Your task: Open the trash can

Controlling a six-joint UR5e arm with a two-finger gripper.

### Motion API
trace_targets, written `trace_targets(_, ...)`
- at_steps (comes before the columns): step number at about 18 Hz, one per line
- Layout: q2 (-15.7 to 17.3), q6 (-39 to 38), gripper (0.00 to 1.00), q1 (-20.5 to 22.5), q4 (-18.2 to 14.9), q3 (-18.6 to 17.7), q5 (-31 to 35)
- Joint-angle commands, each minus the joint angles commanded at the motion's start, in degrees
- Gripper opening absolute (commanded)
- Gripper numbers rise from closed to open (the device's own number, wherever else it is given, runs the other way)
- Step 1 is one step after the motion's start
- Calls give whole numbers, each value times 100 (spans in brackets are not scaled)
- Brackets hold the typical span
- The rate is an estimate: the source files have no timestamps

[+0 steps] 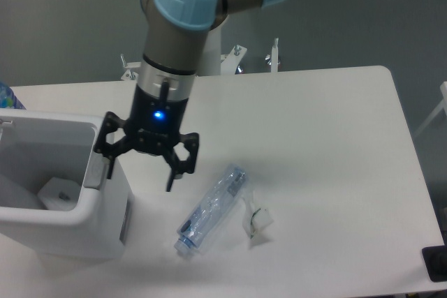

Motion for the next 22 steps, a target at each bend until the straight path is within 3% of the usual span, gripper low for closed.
trace_targets(4,-35,746,100,299,0,-114,853)
trace_targets(13,-588,2546,100,1406,18,-97,1126)
trace_targets(18,-1028,4375,100,1636,18,-97,1135)
trace_targets(22,-1028,4782,100,1671,18,-263,1565)
